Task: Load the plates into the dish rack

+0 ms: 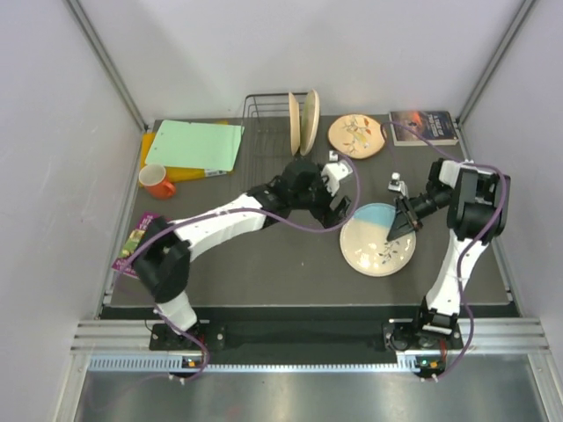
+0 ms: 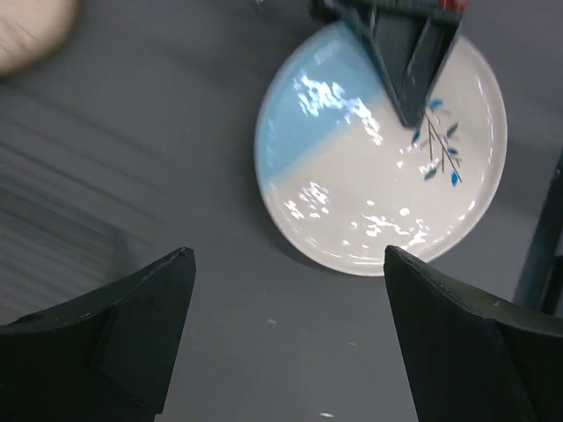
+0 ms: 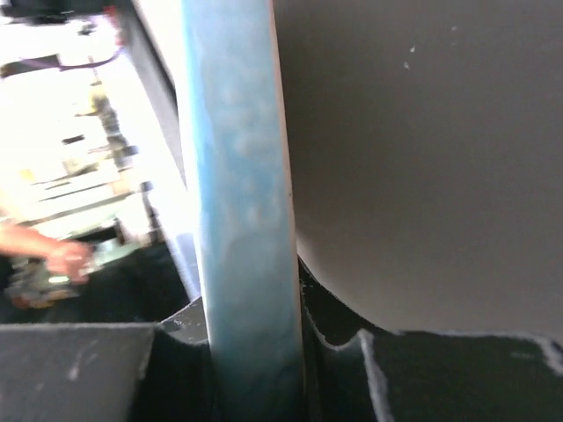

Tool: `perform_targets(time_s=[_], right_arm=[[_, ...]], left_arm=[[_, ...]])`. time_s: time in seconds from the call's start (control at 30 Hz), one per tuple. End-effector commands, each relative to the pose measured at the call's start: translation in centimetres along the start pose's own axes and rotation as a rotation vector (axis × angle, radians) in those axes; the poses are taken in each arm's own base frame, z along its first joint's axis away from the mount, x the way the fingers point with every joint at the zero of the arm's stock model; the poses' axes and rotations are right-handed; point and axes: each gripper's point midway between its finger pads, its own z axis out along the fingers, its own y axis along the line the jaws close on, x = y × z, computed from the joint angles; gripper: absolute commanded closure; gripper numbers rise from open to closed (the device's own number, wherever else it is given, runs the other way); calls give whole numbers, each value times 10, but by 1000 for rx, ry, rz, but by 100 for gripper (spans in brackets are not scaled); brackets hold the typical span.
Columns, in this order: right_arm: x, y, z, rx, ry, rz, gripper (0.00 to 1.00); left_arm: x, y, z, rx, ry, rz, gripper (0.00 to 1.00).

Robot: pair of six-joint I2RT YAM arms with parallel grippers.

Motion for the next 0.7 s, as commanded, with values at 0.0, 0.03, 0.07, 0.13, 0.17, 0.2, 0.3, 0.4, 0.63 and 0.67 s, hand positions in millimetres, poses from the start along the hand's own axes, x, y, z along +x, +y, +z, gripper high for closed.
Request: perform_targets(time_s=[0.0,0.03,0.07,0.13,0.17,0.2,0.3,0.4,0.63,0.67], right_arm=[[-28,-27,-37,345,-49,-199,100],[-36,-27,-47,426,-84,-251,100],[-40,-27,-52,475,-102,-266,100],[-49,-25,-68,613,-161,-296,100],[-52,-23,-72,650,-178,-308,100],[-57,-24,-77,708,-192,-315,100],[-69,-10,-88,839,-229,-361,100],[-84,18,-103,976,-285,-456,100],[-104,53,-100,1007,-338,-507,100],[-105,55,-98,1013,-329,-515,100]], left_arm=[[-103,31,-89,-232,-127,371,8],[-108,56,-107,-308,-129,363,9],[-110,69,-119,-344,-134,354,11],[-116,112,-154,-450,-161,289,14],[-119,125,-166,-481,-169,270,15],[-117,138,-168,-499,-161,238,14],[-125,168,-175,-514,-132,232,11],[-129,188,-168,-551,-99,200,12],[-99,271,-210,-742,-150,-108,15],[-92,278,-216,-763,-161,-154,16]])
